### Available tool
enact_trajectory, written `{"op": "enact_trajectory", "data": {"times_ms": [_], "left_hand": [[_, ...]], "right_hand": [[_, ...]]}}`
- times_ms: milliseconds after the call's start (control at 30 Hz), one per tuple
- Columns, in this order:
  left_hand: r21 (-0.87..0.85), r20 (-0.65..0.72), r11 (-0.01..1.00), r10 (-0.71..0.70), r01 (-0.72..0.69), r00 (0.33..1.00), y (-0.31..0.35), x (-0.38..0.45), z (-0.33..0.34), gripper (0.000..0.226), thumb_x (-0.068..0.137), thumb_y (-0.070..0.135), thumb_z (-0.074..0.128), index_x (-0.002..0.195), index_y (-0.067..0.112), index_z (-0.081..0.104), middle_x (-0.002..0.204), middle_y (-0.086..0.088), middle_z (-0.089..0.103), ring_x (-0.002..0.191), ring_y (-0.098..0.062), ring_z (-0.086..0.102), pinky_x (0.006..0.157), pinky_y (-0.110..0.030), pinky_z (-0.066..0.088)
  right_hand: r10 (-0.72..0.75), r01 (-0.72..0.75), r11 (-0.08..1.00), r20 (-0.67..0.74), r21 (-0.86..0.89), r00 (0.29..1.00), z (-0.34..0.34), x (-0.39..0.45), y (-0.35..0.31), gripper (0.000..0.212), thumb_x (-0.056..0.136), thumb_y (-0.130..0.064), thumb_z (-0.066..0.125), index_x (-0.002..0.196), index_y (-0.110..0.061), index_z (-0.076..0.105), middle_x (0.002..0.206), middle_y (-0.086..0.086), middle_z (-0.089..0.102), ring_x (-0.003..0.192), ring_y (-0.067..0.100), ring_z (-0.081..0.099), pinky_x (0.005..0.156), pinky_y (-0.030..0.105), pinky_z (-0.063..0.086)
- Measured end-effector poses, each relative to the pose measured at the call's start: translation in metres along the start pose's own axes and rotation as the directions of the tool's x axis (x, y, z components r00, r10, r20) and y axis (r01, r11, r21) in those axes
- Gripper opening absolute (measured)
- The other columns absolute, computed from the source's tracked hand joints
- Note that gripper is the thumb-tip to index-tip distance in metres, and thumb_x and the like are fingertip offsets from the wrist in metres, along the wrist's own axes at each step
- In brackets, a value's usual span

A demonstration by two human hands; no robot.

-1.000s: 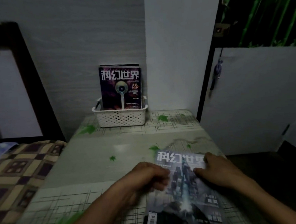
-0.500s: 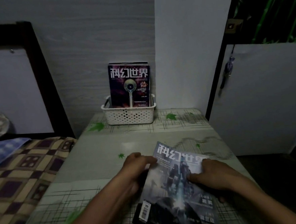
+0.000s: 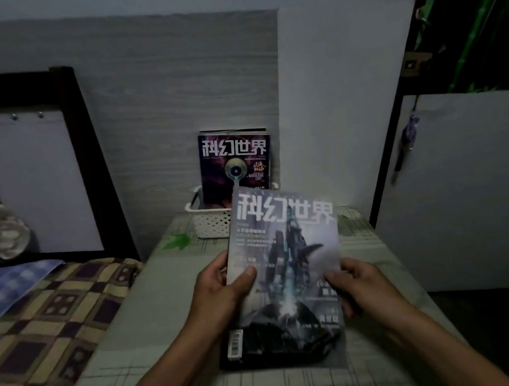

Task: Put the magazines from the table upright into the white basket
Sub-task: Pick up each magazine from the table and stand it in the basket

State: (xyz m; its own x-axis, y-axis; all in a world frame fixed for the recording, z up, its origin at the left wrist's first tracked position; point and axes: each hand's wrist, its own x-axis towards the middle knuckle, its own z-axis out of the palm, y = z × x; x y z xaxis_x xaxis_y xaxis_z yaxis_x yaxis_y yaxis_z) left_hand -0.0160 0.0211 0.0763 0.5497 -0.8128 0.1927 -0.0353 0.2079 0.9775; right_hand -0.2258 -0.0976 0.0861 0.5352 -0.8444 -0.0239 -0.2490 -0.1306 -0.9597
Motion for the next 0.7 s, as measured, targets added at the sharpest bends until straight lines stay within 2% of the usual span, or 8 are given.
{"op": "enact_trajectory", "data": {"times_ms": [100, 200, 300, 333, 400, 467, 600, 700], "left_hand": [[0.206, -0.049, 0.979, 0.005, 0.005, 0.999, -0.001, 0.025, -0.017, 0.021, 0.095, 0.014, 0.055, 0.104, 0.028, 0.068, 0.098, 0.009, 0.077, 0.09, -0.006, 0.071, 0.072, -0.022, 0.052], [0.357, -0.037, 0.933, -0.029, 0.04, 0.999, 0.0, 0.051, -0.028, 0.03, 0.091, 0.002, 0.051, 0.092, 0.028, 0.067, 0.089, 0.009, 0.072, 0.073, 0.007, 0.065, 0.06, -0.011, 0.046], [0.426, -0.095, 0.899, 0.157, -0.102, 0.983, 0.02, 0.089, -0.038, 0.029, 0.088, -0.002, 0.06, 0.084, 0.026, 0.068, 0.076, 0.012, 0.069, 0.058, 0.009, 0.06, 0.057, -0.012, 0.046], [0.441, -0.133, 0.885, 0.226, -0.146, 0.965, 0.031, 0.105, -0.041, 0.026, 0.086, -0.002, 0.064, 0.088, 0.024, 0.069, 0.075, 0.012, 0.068, 0.059, 0.007, 0.06, 0.061, -0.016, 0.047], [0.427, -0.211, 0.878, 0.329, -0.216, 0.921, 0.052, 0.139, -0.047, 0.024, 0.083, 0.001, 0.07, 0.093, 0.023, 0.069, 0.078, 0.007, 0.069, 0.068, -0.002, 0.063, 0.068, -0.023, 0.05], [0.391, -0.257, 0.881, 0.384, -0.268, 0.887, 0.068, 0.174, -0.052, 0.025, 0.082, 0.003, 0.071, 0.099, 0.023, 0.07, 0.084, 0.007, 0.07, 0.076, -0.008, 0.065, 0.075, -0.028, 0.055], [0.411, -0.24, 0.874, 0.379, -0.26, 0.894, 0.075, 0.239, -0.054, 0.028, 0.089, 0.006, 0.065, 0.113, 0.019, 0.071, 0.098, 0.001, 0.072, 0.092, -0.017, 0.068, 0.085, -0.041, 0.058], [0.43, -0.248, 0.876, 0.348, -0.219, 0.904, 0.056, 0.271, -0.059, 0.029, 0.089, 0.005, 0.064, 0.114, 0.019, 0.071, 0.101, 0.001, 0.072, 0.095, -0.021, 0.069, 0.087, -0.045, 0.058]], "right_hand": [[-0.083, 0.082, 0.996, -0.078, -0.015, 0.993, 0.017, 0.026, -0.017, 0.021, 0.098, -0.014, 0.053, 0.08, -0.018, 0.063, 0.046, 0.0, 0.061, 0.036, 0.017, 0.057, 0.037, 0.022, 0.04], [-0.179, 0.135, 0.965, -0.19, -0.224, 0.965, 0.033, 0.054, -0.025, 0.022, 0.098, -0.031, 0.052, 0.081, -0.023, 0.063, 0.062, -0.002, 0.067, 0.053, 0.021, 0.065, 0.052, 0.031, 0.049], [-0.343, 0.252, 0.905, -0.241, -0.342, 0.908, 0.042, 0.09, -0.047, 0.022, 0.097, -0.03, 0.052, 0.084, -0.017, 0.064, 0.071, 0.003, 0.067, 0.063, 0.025, 0.066, 0.061, 0.041, 0.056], [-0.388, 0.293, 0.895, -0.26, -0.336, 0.884, 0.043, 0.105, -0.059, 0.021, 0.097, -0.026, 0.052, 0.084, -0.014, 0.063, 0.072, 0.005, 0.067, 0.062, 0.026, 0.066, 0.062, 0.044, 0.056], [-0.412, 0.37, 0.91, -0.299, -0.189, 0.86, 0.043, 0.137, -0.085, 0.017, 0.097, -0.018, 0.052, 0.086, -0.012, 0.064, 0.076, 0.011, 0.068, 0.058, 0.024, 0.065, 0.059, 0.045, 0.057], [-0.394, 0.403, 0.914, -0.321, -0.039, 0.861, 0.042, 0.172, -0.11, 0.015, 0.097, -0.013, 0.052, 0.088, -0.015, 0.065, 0.077, 0.009, 0.068, 0.054, 0.018, 0.064, 0.055, 0.04, 0.057], [-0.335, 0.366, 0.931, -0.388, 0.006, 0.858, 0.045, 0.239, -0.131, 0.011, 0.093, -0.016, 0.059, 0.086, -0.022, 0.063, 0.07, -0.001, 0.068, 0.05, 0.012, 0.066, 0.049, 0.031, 0.055], [-0.263, 0.292, 0.956, -0.42, 0.005, 0.868, 0.057, 0.276, -0.118, 0.007, 0.092, -0.017, 0.06, 0.085, -0.019, 0.061, 0.072, 0.002, 0.069, 0.052, 0.017, 0.066, 0.055, 0.036, 0.058]]}}
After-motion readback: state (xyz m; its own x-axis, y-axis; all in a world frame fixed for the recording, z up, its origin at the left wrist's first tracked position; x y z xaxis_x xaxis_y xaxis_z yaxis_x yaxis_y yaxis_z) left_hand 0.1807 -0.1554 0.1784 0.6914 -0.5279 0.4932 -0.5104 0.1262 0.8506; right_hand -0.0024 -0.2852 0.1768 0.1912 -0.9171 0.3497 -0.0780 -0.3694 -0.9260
